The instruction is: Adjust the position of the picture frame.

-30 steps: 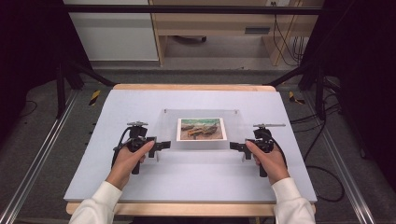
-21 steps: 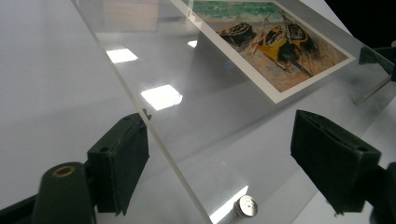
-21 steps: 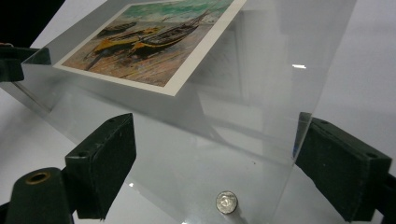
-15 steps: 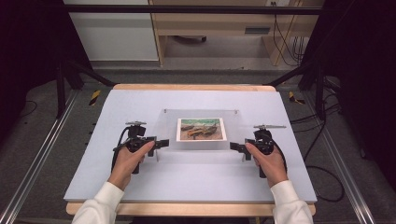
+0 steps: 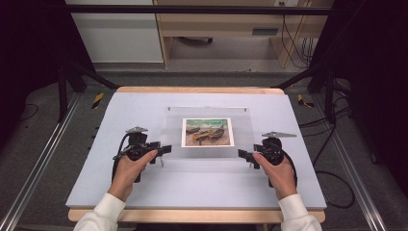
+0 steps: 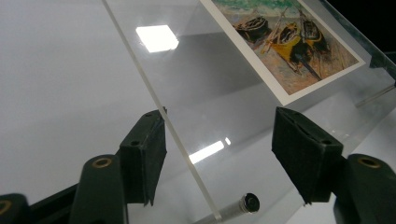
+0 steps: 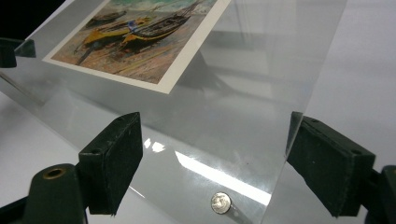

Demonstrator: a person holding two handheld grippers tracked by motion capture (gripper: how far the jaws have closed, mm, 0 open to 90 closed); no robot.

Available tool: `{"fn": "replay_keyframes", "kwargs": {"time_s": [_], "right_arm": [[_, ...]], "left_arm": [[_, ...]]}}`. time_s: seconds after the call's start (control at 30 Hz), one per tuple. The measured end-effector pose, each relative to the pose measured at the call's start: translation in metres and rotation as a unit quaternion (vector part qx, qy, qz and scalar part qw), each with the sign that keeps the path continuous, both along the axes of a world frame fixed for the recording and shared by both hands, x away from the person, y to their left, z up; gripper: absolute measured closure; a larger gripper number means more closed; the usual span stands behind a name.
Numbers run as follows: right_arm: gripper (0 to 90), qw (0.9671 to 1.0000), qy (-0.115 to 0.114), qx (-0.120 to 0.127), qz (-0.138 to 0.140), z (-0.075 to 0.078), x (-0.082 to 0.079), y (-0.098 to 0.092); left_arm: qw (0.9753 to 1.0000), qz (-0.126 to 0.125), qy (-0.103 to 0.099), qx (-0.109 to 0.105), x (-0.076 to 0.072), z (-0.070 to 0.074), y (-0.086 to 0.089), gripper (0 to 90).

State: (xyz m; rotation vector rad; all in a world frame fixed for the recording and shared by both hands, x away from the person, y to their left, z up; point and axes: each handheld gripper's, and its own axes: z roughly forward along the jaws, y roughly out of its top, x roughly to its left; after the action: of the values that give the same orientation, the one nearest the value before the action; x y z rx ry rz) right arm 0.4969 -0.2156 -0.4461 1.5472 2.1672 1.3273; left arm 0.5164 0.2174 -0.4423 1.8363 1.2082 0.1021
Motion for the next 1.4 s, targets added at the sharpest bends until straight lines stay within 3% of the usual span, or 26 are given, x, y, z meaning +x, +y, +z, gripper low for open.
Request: {"fn": "replay_keyframes", "kwargs": {"time_s": [0.23,0.3,0.4,0.6,0.97,1.07,1.17,1.4], "right_arm": [[20.2,0.9995,-0.022,-0.022,0.004,0.002,-0.013,0.003],[21.2,0.9994,-0.023,-0.024,0.002,0.003,-0.017,0.004],[23.6,0.9992,-0.032,-0.026,0.001,0.003,-0.021,0.002],[25.4,0.9982,-0.047,-0.037,0.003,0.004,-0.027,0.002],[26.6,0.9977,-0.054,-0.042,0.003,0.004,-0.031,0.001],[27.2,0.9973,-0.057,-0.045,0.003,0.004,-0.033,0.001],[28.5,0.9967,-0.061,-0.054,0.005,0.005,-0.037,0.002],[29.1,0.9964,-0.064,-0.055,0.007,0.004,-0.039,0.001]], "left_arm": [[0.9997,-0.002,-0.019,0.018,-0.014,0.004,-0.001,36.3],[0.9995,0.0,-0.027,0.016,-0.018,0.004,-0.001,37.2],[0.9992,0.009,-0.039,-0.003,-0.023,0.0,0.002,41.4],[0.9987,0.007,-0.048,0.014,-0.029,0.003,0.001,42.6],[0.9987,0.01,-0.048,0.016,-0.033,0.005,0.001,45.9],[0.9986,0.013,-0.051,0.008,-0.034,0.004,0.003,47.7],[0.9979,0.013,-0.058,0.024,-0.04,0.006,0.0,48.6],[0.9978,0.013,-0.06,0.025,-0.041,0.006,0.0,48.6]]}}
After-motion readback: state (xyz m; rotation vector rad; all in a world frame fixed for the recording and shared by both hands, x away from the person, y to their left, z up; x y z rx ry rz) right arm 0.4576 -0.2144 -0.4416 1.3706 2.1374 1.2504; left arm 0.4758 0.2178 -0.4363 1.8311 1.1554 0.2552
